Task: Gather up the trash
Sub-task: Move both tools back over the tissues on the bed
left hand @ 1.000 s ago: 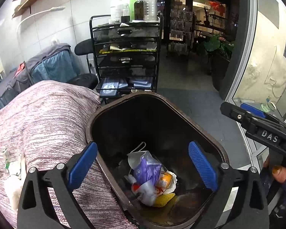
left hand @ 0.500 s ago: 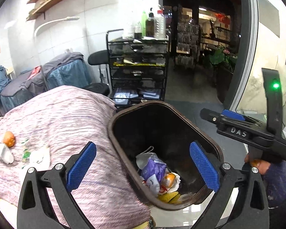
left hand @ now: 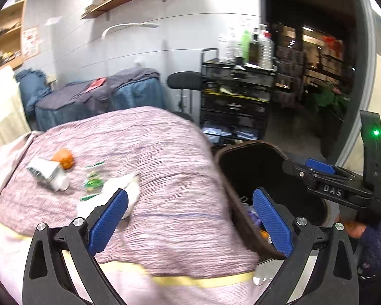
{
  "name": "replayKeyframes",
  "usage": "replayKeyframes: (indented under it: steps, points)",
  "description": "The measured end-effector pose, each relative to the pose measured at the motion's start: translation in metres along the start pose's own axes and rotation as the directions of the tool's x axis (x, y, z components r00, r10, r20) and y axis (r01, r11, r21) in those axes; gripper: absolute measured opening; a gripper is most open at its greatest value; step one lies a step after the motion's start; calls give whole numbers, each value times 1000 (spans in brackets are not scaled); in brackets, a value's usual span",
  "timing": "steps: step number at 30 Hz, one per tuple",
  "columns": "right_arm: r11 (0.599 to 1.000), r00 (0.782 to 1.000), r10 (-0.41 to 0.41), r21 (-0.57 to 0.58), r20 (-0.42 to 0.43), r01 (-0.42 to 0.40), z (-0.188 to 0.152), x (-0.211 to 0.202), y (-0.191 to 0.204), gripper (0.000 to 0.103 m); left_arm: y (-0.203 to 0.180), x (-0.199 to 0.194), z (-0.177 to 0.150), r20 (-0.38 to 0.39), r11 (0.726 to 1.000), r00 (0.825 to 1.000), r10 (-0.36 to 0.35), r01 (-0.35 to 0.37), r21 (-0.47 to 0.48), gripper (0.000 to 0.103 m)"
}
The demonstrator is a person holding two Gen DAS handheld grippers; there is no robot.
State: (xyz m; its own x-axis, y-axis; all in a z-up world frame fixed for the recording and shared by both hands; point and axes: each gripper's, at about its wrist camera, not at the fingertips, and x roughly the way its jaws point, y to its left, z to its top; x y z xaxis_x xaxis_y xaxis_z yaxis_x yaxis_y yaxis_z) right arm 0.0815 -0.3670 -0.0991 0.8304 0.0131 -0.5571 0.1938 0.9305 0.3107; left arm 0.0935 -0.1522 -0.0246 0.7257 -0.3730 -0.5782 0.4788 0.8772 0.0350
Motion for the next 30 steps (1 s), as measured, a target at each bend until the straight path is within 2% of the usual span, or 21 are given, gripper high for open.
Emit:
replayKeyframes:
  steps: [6,12,17,21,25,28,30]
  points:
    - [995,996,79,-63,-35,-82,0,14,40,83,43,-3,-14,-34,996,997,68,-70,-57,97]
    - [976,982,171,-123,-84,-181,2,27,80,83,85,-7,-31,-77,985,992,98,-108,-132,97]
    - [944,960,243,-195,-136,-267,5,35,118,83,120,-13,-40,-104,971,986,133,-151,-185,97]
    - [911,930,302,-223,-209,-346,8,48,143,83,142,-18,-42,-109,961,980,169,-189,-204,97]
    - [867,905,312,-302,-289,-395,5,63,179,83,159,-21,-45,-118,951,973,198,-220,-219,97]
    - [829,891,281,-378,-355,-412,-5,79,208,83,169,-21,-47,-126,944,970,207,-232,-235,97]
    - [813,885,250,-412,-392,-412,-12,89,222,79,174,-21,-49,-131,942,969,209,-235,-238,97]
